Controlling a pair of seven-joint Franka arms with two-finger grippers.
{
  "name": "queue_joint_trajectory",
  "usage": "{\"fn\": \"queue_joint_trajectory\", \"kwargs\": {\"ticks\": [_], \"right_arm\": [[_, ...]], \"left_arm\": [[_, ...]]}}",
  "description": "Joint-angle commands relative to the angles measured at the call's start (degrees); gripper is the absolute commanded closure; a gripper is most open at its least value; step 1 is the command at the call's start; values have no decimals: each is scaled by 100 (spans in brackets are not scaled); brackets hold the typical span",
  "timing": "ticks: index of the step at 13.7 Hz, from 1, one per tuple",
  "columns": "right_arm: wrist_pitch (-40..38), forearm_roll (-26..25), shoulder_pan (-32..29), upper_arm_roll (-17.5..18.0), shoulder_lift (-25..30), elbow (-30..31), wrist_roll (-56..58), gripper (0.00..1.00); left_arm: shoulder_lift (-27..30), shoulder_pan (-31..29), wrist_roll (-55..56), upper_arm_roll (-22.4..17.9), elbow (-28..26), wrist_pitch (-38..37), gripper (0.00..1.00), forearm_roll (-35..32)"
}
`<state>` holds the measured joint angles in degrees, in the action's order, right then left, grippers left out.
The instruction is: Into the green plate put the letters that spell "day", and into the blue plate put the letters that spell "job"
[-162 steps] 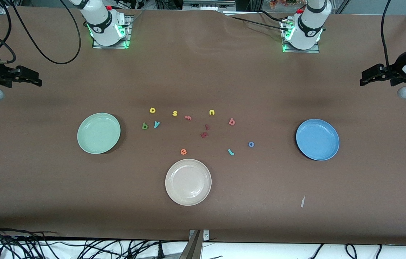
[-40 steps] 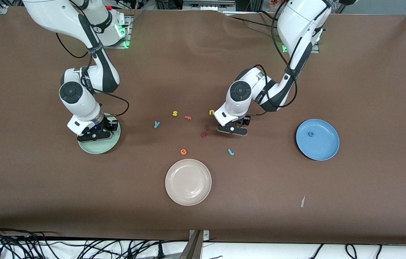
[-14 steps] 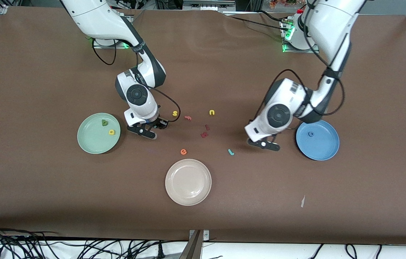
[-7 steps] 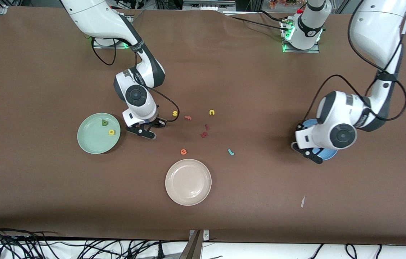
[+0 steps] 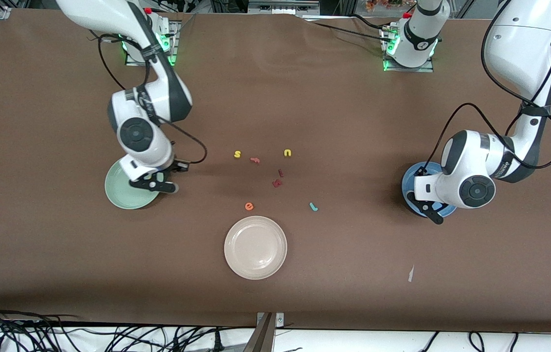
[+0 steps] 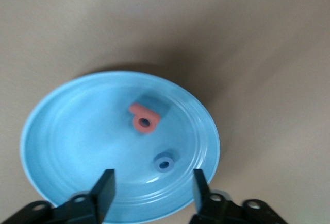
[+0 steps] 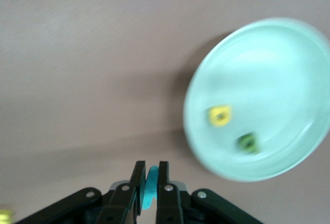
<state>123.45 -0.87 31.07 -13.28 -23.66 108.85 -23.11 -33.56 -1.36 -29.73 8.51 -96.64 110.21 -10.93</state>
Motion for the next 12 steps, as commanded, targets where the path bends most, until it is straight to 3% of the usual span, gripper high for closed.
{"fn": "queue_joint_trajectory", "kwargs": {"ticks": [1,4,5,6,10,12], "right_arm": [[-40,392,-397,-289,-86,-4,1644,100],[275,553,-900,-280,-297,127,2662,94],[468,553,-961,-280,-410,223,2671,62],[600,562,-1093,-280,-446,251,2749,1],[251,623,-1120,-122,-192,-3,2750,0],[-475,615,-1120,-131,-43,-484,2759,0]], "left_arm": [[16,47,228,46,373,-105,0,597],[-194,301,1780,72,751,-96,0,1136],[-308,512,2430,72,882,-96,0,1180],[-448,696,3063,72,1006,-78,0,1189],[-924,1268,5008,72,1533,-17,0,1198],[-986,1497,5676,72,1596,245,0,1382]]}}
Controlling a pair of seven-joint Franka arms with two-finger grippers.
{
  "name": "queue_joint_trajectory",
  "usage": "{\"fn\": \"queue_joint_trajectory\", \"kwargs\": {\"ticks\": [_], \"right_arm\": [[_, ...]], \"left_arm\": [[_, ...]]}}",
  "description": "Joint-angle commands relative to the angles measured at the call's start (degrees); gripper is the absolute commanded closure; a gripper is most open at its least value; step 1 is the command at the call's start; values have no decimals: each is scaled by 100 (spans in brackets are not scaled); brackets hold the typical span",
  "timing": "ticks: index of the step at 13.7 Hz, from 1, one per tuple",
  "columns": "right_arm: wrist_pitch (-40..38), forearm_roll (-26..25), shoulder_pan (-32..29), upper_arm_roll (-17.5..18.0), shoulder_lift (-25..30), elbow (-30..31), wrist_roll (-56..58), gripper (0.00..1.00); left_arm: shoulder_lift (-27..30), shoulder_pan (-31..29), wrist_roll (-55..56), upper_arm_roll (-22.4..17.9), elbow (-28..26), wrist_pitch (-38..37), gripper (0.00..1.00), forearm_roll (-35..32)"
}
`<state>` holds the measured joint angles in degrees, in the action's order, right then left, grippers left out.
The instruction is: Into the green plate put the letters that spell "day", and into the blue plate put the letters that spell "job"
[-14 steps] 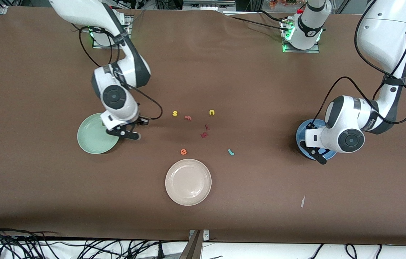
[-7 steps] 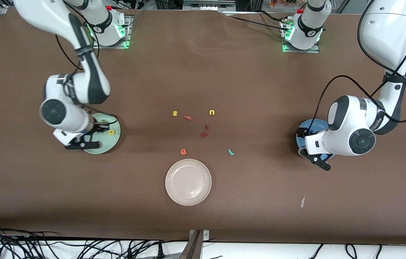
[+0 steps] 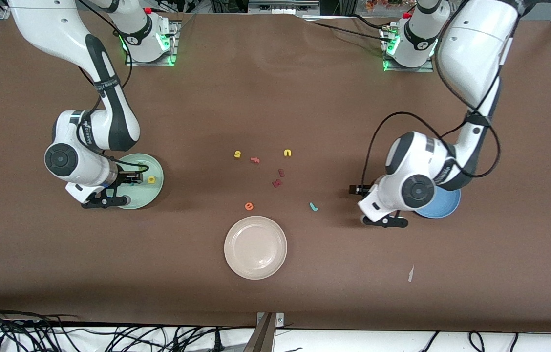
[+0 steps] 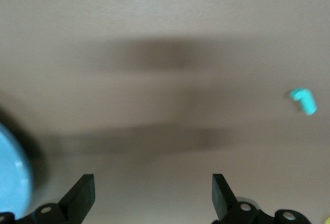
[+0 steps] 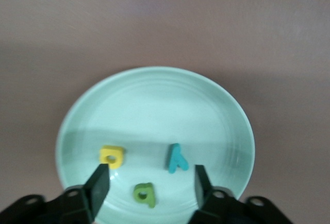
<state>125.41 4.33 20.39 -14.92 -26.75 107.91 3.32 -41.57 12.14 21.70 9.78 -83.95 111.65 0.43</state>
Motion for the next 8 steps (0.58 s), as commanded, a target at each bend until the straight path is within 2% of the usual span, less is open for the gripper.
{"fn": "queue_joint_trajectory", "kwargs": {"ticks": [1,3,5,6,8], "right_arm": [[-1268,95,-53,24,293,-759,116,0],[-2289,112,-62,16,328,-1498,63,0],[-2896,121,-96,-28,389,-2044,124,0],[-3013,139,-123,-28,433,-2229,125,0],[-3022,104,-254,50,863,-2213,151,0]], "left_arm": [[-219,287,928,-55,335,320,0,299],[-333,542,1719,-64,335,794,0,300],[-474,736,2484,-64,353,1243,0,291],[-518,824,2853,-73,353,1463,0,273],[-684,973,3531,-108,466,1727,0,238]]}}
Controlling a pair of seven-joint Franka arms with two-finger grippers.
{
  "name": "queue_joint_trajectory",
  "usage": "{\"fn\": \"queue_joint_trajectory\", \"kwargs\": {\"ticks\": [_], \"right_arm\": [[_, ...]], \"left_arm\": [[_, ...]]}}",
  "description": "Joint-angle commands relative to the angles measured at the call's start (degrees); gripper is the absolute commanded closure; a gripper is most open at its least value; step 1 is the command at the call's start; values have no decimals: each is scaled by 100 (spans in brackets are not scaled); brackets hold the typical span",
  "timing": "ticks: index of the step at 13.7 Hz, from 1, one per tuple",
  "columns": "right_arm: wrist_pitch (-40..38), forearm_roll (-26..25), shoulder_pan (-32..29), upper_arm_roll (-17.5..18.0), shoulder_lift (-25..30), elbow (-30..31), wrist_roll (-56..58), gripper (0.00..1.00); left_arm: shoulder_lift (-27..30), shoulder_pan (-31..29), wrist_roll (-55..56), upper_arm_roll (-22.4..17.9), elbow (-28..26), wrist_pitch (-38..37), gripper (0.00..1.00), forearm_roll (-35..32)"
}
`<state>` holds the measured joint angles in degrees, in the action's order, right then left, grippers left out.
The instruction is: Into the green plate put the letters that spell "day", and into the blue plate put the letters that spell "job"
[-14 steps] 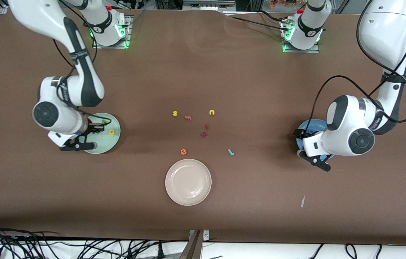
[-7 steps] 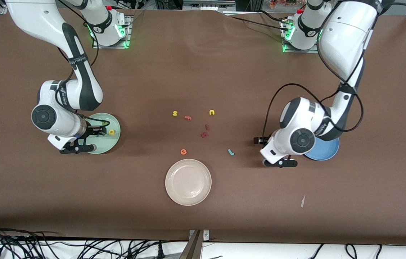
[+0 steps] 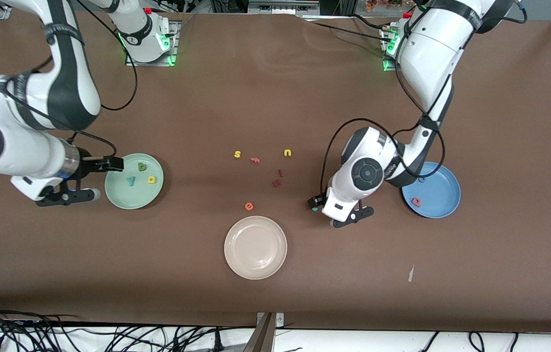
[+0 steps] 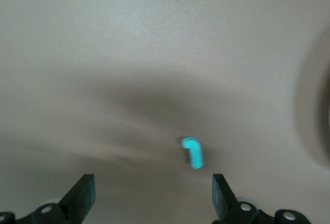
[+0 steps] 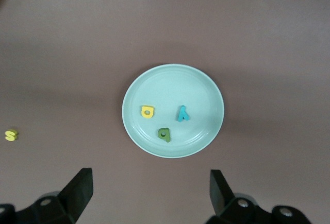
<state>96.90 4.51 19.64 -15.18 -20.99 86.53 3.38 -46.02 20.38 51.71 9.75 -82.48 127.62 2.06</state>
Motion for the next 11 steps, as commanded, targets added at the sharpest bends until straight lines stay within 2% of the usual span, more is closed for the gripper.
{"fn": "queue_joint_trajectory", "kwargs": {"ticks": [1,3,5,6,8,11], "right_arm": [[-180,41,-441,303,480,-75,172,0],[-145,-47,-1143,1119,840,143,137,0],[441,-554,-1593,1753,1244,818,93,0],[766,-609,-1830,2008,1412,1213,93,0],[1085,-548,-1920,2107,1650,1638,5,0],[910,-434,-1938,2037,1834,1516,58,0]], "left_arm": [[-397,237,863,-131,520,140,0,58],[-661,561,1401,-481,829,140,0,57],[-724,791,1438,-737,865,140,4,57],[-750,792,1438,-738,865,140,7,57],[-759,809,1447,-738,865,140,14,57],[-847,879,1508,-738,874,149,26,57]]}}
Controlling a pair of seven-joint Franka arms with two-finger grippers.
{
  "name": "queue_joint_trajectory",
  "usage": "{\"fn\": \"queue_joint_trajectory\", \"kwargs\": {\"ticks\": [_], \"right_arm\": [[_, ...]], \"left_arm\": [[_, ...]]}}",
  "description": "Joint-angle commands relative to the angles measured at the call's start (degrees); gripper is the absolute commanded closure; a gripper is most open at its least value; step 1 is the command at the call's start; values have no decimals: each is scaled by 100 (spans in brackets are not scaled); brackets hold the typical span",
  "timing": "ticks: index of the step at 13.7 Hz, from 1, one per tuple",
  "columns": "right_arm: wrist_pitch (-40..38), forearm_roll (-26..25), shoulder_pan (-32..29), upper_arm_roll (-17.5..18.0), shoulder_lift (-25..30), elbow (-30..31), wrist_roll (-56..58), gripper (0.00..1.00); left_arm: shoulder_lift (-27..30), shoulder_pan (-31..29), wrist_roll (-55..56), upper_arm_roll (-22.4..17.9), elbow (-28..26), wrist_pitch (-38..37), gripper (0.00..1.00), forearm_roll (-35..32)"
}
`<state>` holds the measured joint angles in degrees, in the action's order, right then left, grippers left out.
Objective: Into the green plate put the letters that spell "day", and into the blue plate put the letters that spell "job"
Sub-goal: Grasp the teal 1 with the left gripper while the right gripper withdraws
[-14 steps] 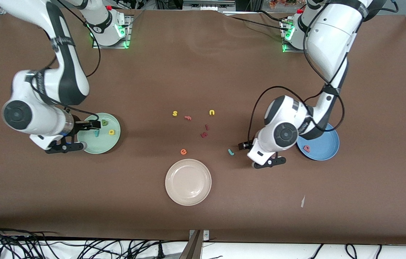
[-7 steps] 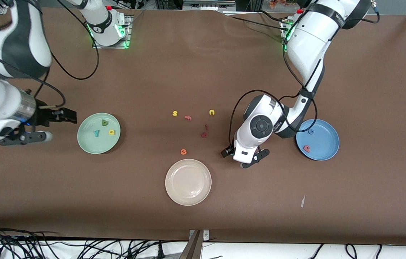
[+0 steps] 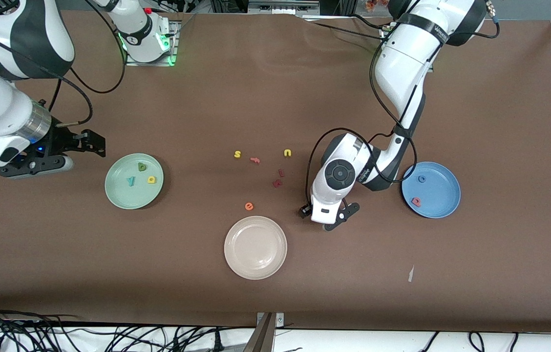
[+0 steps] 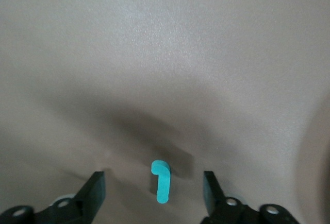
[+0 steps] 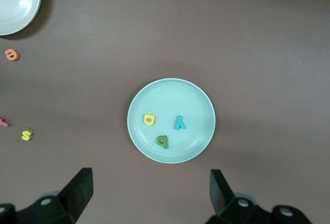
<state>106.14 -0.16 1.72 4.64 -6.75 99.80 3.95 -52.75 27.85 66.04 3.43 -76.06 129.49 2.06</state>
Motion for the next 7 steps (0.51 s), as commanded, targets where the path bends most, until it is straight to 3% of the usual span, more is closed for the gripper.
{"fn": "queue_joint_trajectory", "kwargs": {"ticks": [1,2,4,7], "right_arm": [[72,33,-146,29,481,137,-17,0],[-144,51,-137,-41,568,101,-122,0],[-524,636,-137,-498,595,153,-238,0],[-490,596,-120,-473,596,136,-149,0]], "left_arm": [[-174,133,76,-105,232,-38,32,57],[-174,133,67,-105,232,-38,40,66],[-174,124,32,-105,232,-38,60,66],[-174,115,-12,-105,232,-38,87,57]]}}
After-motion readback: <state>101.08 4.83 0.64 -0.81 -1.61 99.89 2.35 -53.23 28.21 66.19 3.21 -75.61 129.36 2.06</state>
